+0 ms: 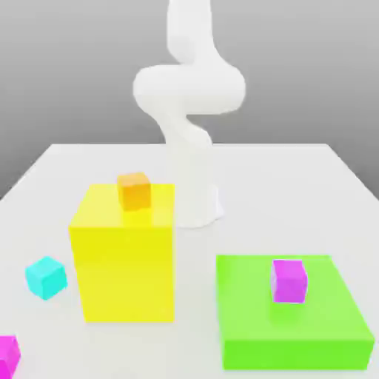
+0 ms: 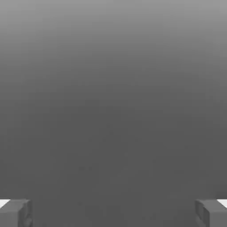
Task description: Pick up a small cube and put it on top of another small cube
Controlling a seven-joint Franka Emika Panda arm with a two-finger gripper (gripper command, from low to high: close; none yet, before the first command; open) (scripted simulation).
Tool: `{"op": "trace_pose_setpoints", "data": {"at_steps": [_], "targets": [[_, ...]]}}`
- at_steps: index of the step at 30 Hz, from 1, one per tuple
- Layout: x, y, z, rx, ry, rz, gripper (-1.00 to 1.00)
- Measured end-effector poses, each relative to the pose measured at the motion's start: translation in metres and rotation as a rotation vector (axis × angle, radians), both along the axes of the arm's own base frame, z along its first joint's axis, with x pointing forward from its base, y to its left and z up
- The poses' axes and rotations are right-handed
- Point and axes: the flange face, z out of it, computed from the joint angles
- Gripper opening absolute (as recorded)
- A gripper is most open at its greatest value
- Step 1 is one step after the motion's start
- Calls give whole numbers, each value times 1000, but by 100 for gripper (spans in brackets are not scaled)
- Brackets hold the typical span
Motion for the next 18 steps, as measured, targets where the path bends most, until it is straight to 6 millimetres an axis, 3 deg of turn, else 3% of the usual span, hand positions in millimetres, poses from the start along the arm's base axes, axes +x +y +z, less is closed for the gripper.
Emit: {"op": "trace_pose_setpoints", "data": {"at_steps": [4, 9, 14, 18], "targets": [[48, -32, -48, 74, 92, -160, 0], [93, -78, -116, 163, 196, -359, 0], [123, -129, -192, 250, 294, -564, 0], [133, -176, -258, 321, 366, -742, 0]]}}
